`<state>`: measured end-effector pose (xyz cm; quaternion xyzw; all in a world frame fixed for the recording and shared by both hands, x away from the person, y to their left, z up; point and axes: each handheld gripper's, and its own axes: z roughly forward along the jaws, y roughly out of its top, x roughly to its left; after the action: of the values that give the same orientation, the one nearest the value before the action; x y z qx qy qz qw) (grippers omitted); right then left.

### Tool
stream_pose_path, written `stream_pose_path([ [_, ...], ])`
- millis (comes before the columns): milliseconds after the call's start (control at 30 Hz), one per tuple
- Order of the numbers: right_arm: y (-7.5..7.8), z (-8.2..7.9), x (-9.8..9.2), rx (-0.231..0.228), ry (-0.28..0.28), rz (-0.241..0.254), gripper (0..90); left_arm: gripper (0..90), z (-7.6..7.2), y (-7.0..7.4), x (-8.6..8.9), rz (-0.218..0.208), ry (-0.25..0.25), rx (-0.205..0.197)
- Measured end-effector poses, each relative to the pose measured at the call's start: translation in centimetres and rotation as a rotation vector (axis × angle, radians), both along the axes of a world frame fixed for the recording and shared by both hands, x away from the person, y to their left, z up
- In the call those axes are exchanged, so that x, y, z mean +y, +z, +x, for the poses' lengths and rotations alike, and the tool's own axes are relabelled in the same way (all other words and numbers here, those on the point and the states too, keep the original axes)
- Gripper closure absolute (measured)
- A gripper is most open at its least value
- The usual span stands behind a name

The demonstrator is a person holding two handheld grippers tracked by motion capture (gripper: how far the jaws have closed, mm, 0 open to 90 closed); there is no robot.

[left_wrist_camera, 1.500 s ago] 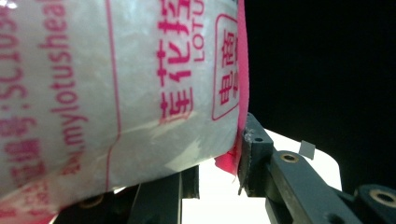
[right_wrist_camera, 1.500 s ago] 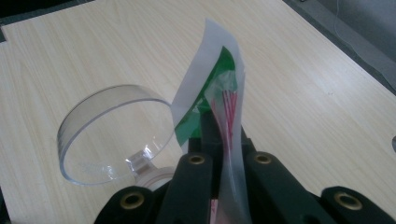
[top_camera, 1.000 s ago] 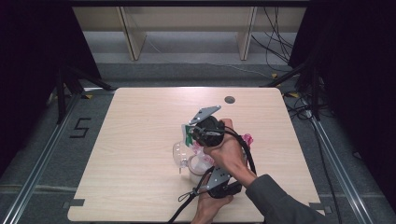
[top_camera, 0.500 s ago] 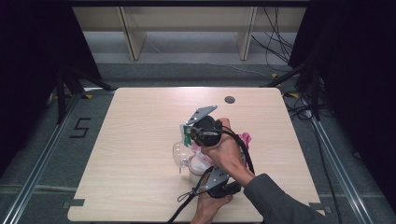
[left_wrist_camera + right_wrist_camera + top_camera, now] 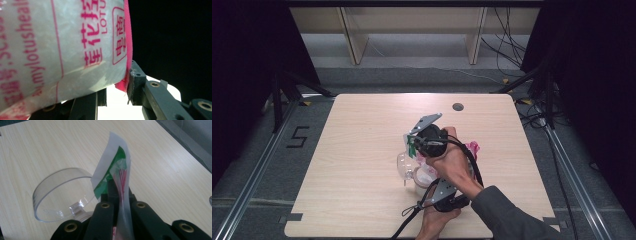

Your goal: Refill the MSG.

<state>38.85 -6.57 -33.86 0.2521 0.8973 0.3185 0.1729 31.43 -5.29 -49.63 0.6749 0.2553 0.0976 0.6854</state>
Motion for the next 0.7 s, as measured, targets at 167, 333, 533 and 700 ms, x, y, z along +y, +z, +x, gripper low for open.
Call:
stream_pose_path([
  [167, 0.09, 0.12, -0.14, 0.005, -0.002, -0.012, 90.0, 72.9, 0.01, 0.02, 0.16, 0.020, 0.003, -0.006],
  [333, 0.10, -0.03, -0.04, 0.014, -0.017, 0.012, 90.0, 72.9, 0.04, 0.12, 0.11, 0.011, 0.004, -0.007],
  [533, 0.00, 0.10, -0.02, 0.016, -0.009, -0.004, 90.0, 72.9, 0.10, 0.06, 0.18, 0.013, -0.001, -0.005],
  [700, -0.17, 0.07, 0.17, 0.031, -0.015, -0.002, 90.0, 73.0, 0.12, -0.03, 0.16, 0.012, -0.001, -0.005],
])
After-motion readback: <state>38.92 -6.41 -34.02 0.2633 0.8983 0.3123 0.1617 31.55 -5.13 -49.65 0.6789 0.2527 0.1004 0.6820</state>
